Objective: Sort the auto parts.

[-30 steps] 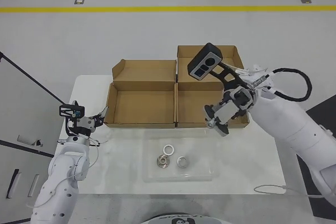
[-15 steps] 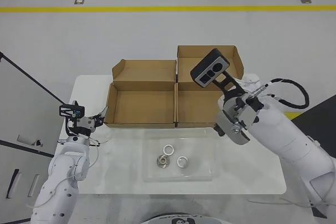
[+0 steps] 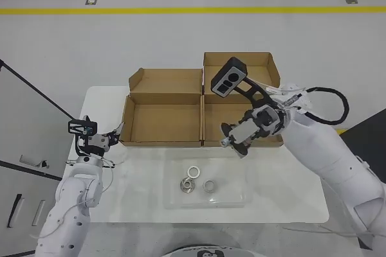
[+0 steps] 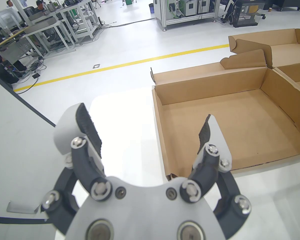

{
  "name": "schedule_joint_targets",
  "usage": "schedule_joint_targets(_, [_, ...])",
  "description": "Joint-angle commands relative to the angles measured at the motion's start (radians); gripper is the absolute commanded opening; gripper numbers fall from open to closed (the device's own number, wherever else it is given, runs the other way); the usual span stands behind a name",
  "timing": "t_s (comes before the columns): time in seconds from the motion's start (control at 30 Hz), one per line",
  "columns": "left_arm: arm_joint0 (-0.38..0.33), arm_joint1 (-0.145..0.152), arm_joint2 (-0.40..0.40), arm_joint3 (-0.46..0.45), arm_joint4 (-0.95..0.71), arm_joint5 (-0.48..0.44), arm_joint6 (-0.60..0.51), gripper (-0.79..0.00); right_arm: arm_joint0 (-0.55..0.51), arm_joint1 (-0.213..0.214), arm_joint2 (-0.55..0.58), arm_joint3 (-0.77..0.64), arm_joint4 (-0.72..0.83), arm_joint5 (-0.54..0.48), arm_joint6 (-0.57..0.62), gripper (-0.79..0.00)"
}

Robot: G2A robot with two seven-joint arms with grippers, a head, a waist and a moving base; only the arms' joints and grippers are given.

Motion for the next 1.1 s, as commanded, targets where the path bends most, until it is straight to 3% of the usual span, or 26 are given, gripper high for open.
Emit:
schedule_joint_targets(0.0, [0.0, 0.0, 0.0, 0.0, 0.0, 0.0, 0.0, 0.0, -0.008, 0.0, 0.011, -0.001, -0.018, 0.019, -0.023, -0.785])
schedule_joint_targets(0.2, [0.0, 0.0, 0.0, 0.0, 0.0, 0.0, 0.0, 0.0, -0.033, -0.008, 0.039, -0.016, -0.014, 0.029, -0.024, -0.785])
schedule_joint_targets(0.67, [0.0, 0.0, 0.0, 0.0, 0.0, 0.0, 0.0, 0.0, -0.045, -0.07, 0.029, 0.008, 0.118, -0.03, 0.044, -0.785])
schedule_joint_targets(1.07, [0.0, 0.0, 0.0, 0.0, 0.0, 0.0, 0.0, 0.0, -0.026, -0.104, 0.033, 0.064, 0.02, -0.009, -0.016, -0.785])
